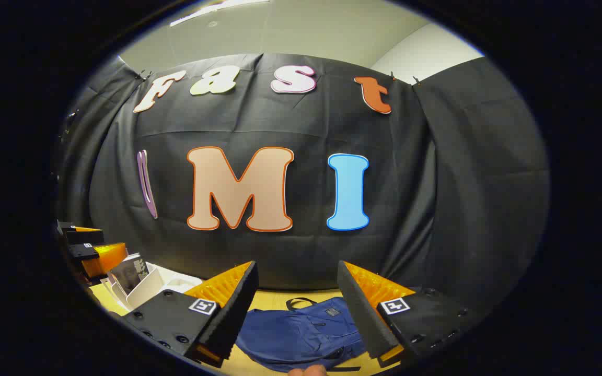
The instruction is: Open the schoolbag, grab two books from the bookshelf and put them into the schoolbag.
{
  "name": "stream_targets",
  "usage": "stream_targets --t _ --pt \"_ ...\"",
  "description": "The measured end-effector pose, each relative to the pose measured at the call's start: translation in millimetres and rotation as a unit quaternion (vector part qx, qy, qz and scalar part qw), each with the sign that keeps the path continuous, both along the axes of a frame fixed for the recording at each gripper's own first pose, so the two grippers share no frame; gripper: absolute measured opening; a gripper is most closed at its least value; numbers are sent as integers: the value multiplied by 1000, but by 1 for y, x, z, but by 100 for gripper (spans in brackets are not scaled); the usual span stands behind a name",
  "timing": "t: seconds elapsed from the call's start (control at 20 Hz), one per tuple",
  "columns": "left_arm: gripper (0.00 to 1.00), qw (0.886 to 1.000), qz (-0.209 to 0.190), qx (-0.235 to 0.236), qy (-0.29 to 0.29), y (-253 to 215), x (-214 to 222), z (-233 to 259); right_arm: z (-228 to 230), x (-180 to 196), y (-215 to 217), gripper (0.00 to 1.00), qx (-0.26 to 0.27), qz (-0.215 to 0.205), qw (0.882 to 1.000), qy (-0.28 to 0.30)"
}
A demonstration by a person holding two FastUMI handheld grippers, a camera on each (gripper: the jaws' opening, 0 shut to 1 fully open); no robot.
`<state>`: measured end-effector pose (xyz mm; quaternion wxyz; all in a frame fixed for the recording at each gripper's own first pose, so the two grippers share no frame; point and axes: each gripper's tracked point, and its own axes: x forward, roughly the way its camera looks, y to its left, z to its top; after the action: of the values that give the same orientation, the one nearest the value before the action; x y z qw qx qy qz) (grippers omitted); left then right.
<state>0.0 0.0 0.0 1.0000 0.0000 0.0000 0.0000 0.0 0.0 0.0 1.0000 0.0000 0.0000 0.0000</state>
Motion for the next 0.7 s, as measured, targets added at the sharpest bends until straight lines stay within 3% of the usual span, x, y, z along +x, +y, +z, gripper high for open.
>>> stream_targets --t 0.2,0.25,0.45,0.55,0.6,0.7 --pt "99 1000 1 10 2 -10 -1 1 -3 6 -7 94 13 5 1000 4" --pt "99 1000 0 12 2 -12 0 0 -3 7 -8 99 18 6 1000 6" --pt "96 1000 1 15 8 -17 2 -2 -4 11 -9 94 16 14 1000 5" --pt "97 1000 2 18 10 -18 2 -3 -4 10 -8 94 14 19 1000 5" --pt "96 1000 4 19 10 -17 3 -2 -4 11 -7 99 15 20 1000 4" --pt "96 1000 6 20 11 -17 4 -2 -4 12 -8 96 17 22 1000 5"
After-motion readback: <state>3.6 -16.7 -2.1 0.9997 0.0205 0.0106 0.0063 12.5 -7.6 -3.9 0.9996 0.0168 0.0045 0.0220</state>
